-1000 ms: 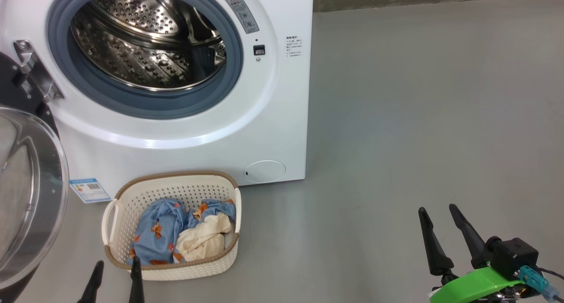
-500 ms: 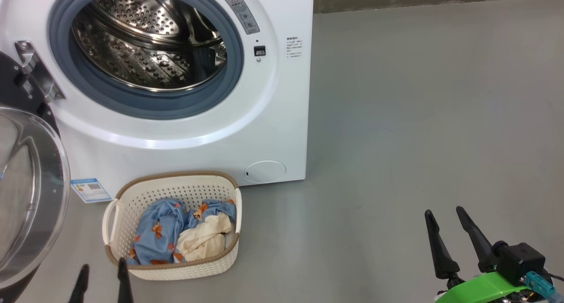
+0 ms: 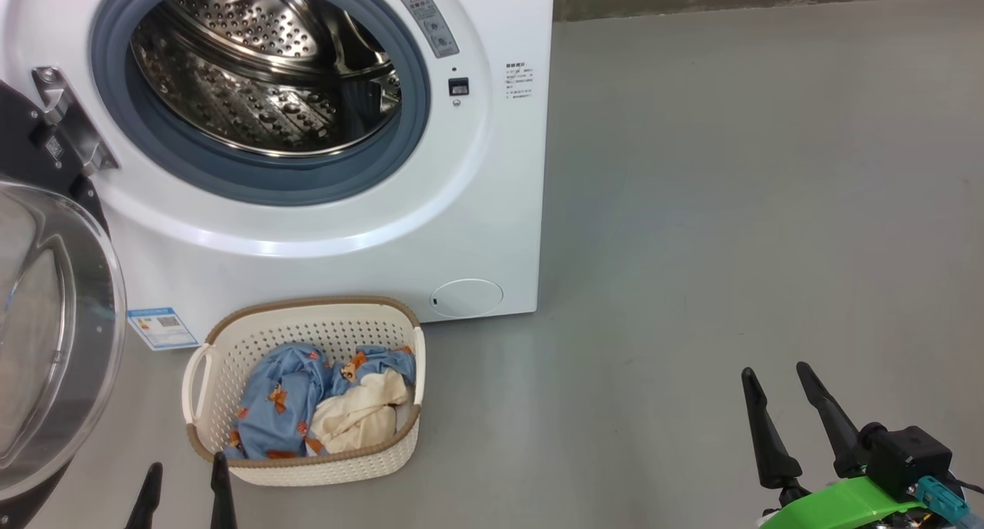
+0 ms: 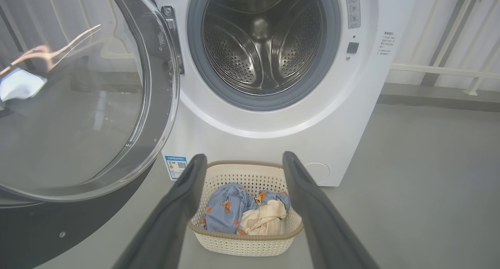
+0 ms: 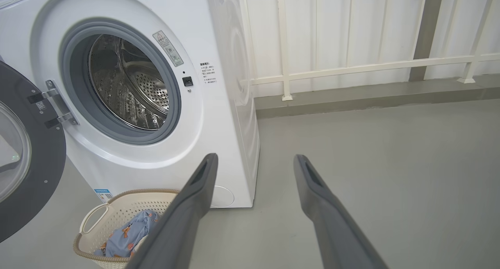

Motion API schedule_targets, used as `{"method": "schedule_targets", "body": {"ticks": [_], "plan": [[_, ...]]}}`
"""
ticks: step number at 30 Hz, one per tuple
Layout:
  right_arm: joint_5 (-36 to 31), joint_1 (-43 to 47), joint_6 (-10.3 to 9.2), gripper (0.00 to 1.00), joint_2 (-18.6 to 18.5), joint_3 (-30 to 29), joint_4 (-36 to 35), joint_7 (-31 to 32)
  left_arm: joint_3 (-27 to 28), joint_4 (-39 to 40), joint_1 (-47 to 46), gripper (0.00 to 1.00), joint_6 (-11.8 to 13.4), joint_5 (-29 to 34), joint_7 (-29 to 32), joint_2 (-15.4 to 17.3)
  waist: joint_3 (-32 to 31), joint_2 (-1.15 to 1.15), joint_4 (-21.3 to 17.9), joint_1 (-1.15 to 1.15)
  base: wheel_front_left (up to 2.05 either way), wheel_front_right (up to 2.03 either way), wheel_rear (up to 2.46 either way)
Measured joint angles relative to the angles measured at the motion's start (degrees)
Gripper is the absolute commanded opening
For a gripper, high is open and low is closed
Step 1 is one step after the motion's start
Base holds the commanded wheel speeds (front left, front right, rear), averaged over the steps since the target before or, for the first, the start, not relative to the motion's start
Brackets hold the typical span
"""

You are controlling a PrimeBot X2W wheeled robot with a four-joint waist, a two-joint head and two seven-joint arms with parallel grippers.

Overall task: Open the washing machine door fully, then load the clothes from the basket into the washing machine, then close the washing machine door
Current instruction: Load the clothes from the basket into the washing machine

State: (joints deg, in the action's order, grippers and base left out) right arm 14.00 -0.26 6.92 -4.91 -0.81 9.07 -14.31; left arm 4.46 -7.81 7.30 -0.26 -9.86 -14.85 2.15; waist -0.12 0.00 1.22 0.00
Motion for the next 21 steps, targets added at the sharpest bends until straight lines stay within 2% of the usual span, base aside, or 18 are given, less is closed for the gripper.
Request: {"method": "schedule_targets", "body": {"ticks": [21], "plan": [[0.03,0.0,0.0,1.0,0.07,-0.33,0.57,0.0,-0.21,-0.91,-0.23,1.0,0.0,0.0,0.0,0.0,0.78,0.0,0.31,0.0,0.0,0.0,0.0]]}}
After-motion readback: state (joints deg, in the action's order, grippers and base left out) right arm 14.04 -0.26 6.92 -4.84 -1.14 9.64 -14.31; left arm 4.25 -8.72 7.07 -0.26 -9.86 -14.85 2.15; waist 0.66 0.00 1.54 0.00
